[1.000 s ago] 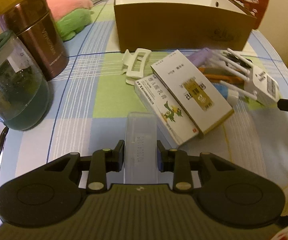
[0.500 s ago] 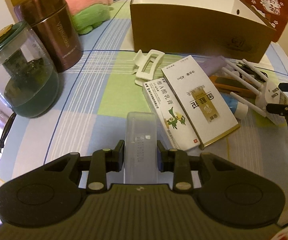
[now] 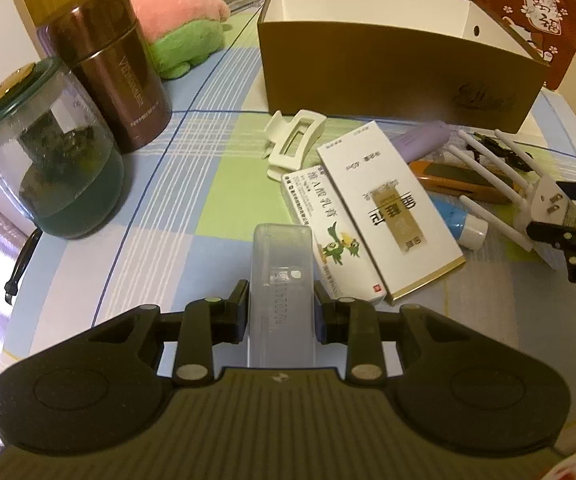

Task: Organize rigid objects
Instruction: 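Carry the repeater with the right tool while the left tool carries the case into the box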

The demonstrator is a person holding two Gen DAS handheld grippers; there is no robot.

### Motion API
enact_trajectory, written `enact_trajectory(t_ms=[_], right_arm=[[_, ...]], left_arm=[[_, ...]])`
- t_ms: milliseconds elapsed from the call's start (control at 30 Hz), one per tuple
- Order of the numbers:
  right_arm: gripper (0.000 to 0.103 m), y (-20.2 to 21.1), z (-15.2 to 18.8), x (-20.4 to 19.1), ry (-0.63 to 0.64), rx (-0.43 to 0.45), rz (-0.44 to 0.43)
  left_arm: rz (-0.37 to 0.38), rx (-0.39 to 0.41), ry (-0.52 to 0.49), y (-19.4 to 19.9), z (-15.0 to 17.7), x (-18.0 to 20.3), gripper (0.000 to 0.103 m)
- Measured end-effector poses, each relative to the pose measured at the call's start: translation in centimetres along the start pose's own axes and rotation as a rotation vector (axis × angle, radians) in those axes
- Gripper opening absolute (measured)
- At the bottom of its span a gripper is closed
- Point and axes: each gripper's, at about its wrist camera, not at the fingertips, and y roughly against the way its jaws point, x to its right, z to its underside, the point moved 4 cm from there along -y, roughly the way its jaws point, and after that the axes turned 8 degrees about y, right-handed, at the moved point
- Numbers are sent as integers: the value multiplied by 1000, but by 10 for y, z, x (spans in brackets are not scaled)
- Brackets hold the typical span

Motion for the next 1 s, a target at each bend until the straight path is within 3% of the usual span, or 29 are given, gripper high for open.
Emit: enact_trajectory(t_ms=[233, 500, 1000], right_arm=[[57, 30, -6, 8, -154, 23, 20], [57, 50, -39, 21, -272, 60, 35], [57, 41, -130, 83, -442, 137, 99]], left_arm=[[38, 32, -31, 9, -11, 11, 27], [109, 110, -97, 22, -48, 27, 27], [187, 222, -154, 0, -171, 43, 27]])
